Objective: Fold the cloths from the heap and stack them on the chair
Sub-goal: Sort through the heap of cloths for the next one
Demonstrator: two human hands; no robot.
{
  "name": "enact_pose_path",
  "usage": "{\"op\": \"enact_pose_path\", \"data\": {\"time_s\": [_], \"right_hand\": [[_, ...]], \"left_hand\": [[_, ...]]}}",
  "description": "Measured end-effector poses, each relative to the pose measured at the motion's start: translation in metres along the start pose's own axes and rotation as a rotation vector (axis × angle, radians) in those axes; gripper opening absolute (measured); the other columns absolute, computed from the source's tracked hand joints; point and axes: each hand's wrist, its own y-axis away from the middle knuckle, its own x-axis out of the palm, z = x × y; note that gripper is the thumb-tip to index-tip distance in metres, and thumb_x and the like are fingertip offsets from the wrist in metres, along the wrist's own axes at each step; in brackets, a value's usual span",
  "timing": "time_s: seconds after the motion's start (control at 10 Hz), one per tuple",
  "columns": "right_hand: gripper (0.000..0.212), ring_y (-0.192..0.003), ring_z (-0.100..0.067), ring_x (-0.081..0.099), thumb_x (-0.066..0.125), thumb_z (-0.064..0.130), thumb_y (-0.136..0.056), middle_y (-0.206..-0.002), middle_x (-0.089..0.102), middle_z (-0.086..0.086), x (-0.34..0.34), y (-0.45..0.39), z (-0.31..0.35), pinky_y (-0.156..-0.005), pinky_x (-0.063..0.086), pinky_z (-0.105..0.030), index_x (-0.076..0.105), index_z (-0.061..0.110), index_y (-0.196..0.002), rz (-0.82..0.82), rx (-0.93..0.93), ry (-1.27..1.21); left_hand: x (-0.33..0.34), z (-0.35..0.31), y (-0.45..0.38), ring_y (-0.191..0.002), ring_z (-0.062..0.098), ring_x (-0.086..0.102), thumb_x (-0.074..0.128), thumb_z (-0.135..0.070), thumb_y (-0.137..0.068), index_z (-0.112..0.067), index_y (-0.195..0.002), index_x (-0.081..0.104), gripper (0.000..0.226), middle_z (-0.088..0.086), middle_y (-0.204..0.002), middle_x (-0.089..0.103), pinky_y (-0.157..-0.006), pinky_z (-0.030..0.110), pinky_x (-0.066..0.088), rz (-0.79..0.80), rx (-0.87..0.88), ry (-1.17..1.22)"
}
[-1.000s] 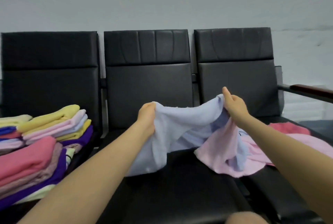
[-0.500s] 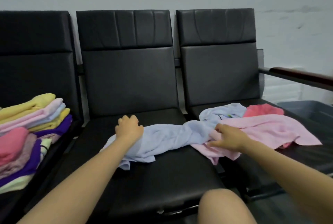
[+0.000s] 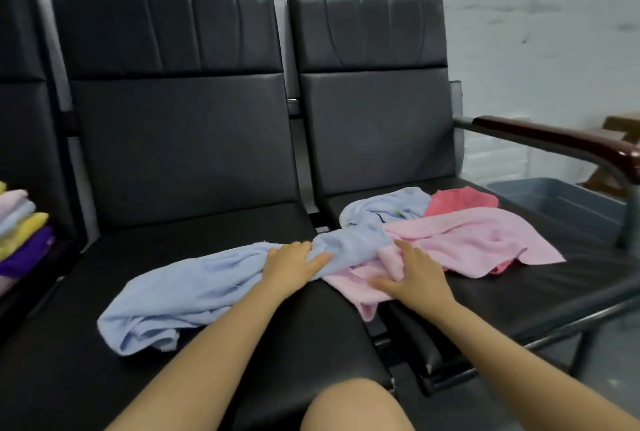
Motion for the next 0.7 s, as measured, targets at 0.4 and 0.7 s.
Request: {"op": "enact_pose_path", "data": {"time_s": [0.4,0.7], "right_hand": [[0.021,-0.068,-0.008,0.057,0.069,0.043,-0.085,-0.071,0.063,0.010,-0.037,0.009,0.013,-0.061,0.042,-0.023,0.061,0.025,-0.076,0.208,0.089,-0.183],[0.057,-0.099,-0.032,0.056,0.054,0.049,-0.092,-0.095,0.054,-0.010,-0.110,-0.060,0.039,-0.082,0.043,-0.033,0.053,0.001,-0.121,-0.298,0.460,-0.760]], "left_hand": [[-0.084,0.102,0.005,-0.075,0.023,0.061,0.040,-0.067,-0.090,-0.011,-0.081,0.057,0.059,0.010,-0.086,0.069,-0.079,0.029,0.050,-0.344,-0.764,1.461],[-0.115,0.102,0.052,-0.097,0.024,0.062,0.041,-0.051,-0.097,-0.010,-0.103,0.063,0.047,0.009,-0.104,0.065,-0.085,0.033,0.045,0.036,-0.450,0.605]]}}
